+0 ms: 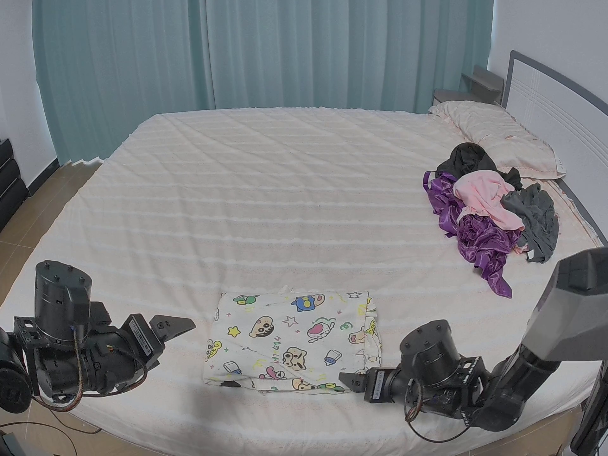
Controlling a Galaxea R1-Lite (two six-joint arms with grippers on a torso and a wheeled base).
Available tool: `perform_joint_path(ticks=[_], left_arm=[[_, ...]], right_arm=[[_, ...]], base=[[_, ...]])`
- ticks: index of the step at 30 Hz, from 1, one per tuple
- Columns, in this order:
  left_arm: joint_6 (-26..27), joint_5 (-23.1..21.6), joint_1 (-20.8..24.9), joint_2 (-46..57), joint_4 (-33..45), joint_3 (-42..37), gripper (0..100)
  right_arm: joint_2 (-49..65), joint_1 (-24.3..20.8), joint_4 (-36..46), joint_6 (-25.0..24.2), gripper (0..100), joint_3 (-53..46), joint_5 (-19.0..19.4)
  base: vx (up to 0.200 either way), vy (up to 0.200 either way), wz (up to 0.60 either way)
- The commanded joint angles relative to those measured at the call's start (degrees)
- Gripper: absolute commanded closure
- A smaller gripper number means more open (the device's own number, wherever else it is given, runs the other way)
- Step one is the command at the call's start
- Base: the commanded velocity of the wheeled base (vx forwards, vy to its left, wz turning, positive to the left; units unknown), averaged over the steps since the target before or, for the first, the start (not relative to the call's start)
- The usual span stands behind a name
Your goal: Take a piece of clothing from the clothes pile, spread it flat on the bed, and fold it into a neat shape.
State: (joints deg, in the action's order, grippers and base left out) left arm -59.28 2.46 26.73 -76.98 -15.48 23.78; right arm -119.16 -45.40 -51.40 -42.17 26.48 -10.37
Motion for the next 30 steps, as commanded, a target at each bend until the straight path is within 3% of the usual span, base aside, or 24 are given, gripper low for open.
perform_joint_path(ticks=[1,14,23,27,28,30], left_arm=[[-0.92,-0.09,-0.02,-0.89,-0.43,-0.23,0],[-1.27,-0.18,0.16,-1.24,-0.43,-0.40,0],[-0.83,-0.18,5.96,-2.73,-0.16,-2.34,0],[-0.66,0.09,6.40,-4.23,-0.25,-2.43,0],[-0.66,0.09,6.31,-4.23,-0.16,-2.43,0],[-0.66,0.09,6.40,-4.23,-0.16,-2.43,0]], right_arm=[[-4.94,-2.15,2.53,-0.20,0,4.64,-0.35],[-6.08,-1.54,3.06,-0.46,0,6.92,-0.52],[-6.70,0.66,3.85,-0.28,0,8.68,-0.79],[-7.14,0.84,3.67,-0.37,0,8.68,-0.79],[-7.14,0.84,3.67,-0.37,100,8.68,-0.79],[-7.14,0.84,3.58,-0.37,100,8.68,-0.79]], base=[[0.000,0.000,0.00],[0.000,0.000,0.00],[0.000,0.000,0.00],[0.000,0.000,0.00],[0.000,0.000,0.00],[0.000,0.000,0.00]])
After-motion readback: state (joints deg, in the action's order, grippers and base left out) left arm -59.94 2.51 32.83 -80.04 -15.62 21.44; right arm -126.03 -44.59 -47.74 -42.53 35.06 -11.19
